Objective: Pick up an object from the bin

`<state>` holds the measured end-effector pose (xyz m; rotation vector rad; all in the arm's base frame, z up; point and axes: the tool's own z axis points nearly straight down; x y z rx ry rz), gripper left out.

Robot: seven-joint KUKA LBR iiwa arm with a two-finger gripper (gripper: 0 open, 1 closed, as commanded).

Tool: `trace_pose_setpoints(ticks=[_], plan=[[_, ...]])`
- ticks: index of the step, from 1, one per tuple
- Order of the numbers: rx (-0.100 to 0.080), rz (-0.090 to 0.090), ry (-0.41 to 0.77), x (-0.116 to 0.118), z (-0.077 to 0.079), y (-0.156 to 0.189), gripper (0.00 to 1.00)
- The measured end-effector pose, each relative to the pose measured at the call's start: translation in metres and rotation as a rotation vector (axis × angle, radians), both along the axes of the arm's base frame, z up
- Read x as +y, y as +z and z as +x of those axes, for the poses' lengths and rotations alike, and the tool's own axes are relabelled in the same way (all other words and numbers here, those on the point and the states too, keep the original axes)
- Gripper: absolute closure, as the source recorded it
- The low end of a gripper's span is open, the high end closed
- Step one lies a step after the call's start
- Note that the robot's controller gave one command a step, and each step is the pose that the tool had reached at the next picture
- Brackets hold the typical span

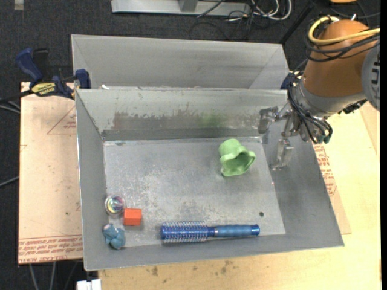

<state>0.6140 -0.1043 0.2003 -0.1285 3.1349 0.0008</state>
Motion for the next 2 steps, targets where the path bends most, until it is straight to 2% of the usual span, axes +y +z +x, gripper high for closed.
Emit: trace_pose_setpoints(ticks=[1,2], plan=[[0.010,0.003,-0.079,0.0242,0.0101,-0.1108,0.00],[0.002,0.001,-0.080,0.0230,0.0123,-0.1057,1.00]])
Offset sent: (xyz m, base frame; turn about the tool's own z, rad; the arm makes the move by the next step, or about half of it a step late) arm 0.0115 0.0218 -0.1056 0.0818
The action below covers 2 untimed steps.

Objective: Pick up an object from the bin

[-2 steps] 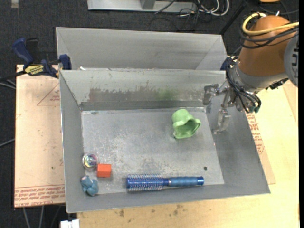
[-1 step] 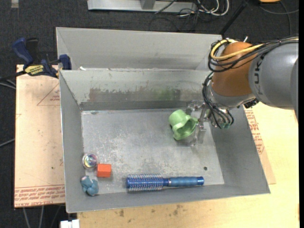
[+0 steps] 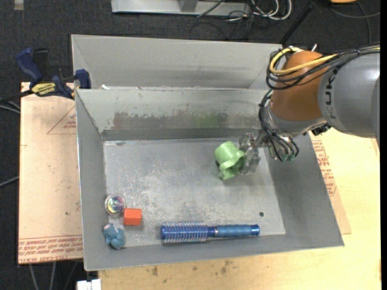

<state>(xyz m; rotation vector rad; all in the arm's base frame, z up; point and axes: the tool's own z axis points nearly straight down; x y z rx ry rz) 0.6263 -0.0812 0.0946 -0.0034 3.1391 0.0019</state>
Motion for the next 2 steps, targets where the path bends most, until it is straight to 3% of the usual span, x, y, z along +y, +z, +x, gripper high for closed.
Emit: trace_pose_setpoints(ticks=[1,2], plan=[[-0.010,-0.001,0.026,0.043,0.001,-0.020,1.00],[-0.009,0.000,0.050,0.078,-0.016,0.126,1.00]])
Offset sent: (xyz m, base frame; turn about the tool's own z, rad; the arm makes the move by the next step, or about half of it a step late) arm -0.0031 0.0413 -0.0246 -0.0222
